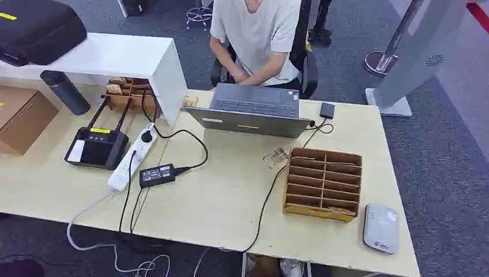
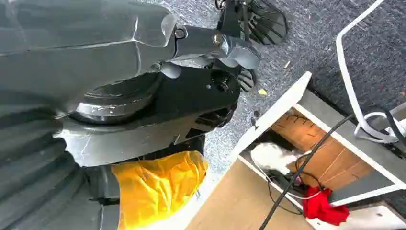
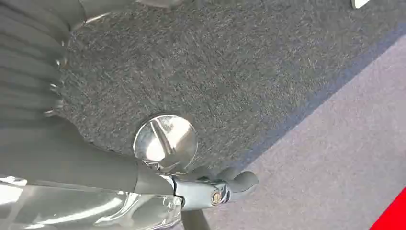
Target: Pass the card to the sensor for recognition and then transmit it.
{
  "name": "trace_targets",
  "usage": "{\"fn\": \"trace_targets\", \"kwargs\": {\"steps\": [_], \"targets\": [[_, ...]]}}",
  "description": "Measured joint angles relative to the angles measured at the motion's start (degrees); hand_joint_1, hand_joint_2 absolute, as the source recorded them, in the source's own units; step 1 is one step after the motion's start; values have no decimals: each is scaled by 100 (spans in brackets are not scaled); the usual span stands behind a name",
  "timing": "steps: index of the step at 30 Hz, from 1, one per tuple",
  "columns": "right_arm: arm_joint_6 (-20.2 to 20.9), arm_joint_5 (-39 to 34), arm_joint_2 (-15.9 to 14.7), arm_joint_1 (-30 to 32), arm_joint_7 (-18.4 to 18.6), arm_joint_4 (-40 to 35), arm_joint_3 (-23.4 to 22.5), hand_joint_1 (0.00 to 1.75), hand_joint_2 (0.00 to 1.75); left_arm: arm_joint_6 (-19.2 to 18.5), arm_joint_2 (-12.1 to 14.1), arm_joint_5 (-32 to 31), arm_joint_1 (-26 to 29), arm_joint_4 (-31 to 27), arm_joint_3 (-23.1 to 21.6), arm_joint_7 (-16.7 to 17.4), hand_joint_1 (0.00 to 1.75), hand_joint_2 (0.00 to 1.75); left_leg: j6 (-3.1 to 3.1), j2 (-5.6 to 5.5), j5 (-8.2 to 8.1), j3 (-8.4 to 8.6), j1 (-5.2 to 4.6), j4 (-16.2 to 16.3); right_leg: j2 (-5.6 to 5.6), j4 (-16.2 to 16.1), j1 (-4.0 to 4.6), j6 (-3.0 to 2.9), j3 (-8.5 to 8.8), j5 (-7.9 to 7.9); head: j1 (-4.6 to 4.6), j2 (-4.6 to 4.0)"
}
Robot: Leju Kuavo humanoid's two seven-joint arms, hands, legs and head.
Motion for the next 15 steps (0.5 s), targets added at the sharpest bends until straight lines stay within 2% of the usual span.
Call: {"fn": "trace_targets", "kwargs": {"steps": [15], "targets": [[69, -78, -26, -31, -64, 116, 44, 0, 175, 0, -2, -4, 1, 11, 2, 0, 0, 175, 0, -2, 0, -6, 0, -1, -2, 2, 0, 0, 3, 0, 0, 0]]}}
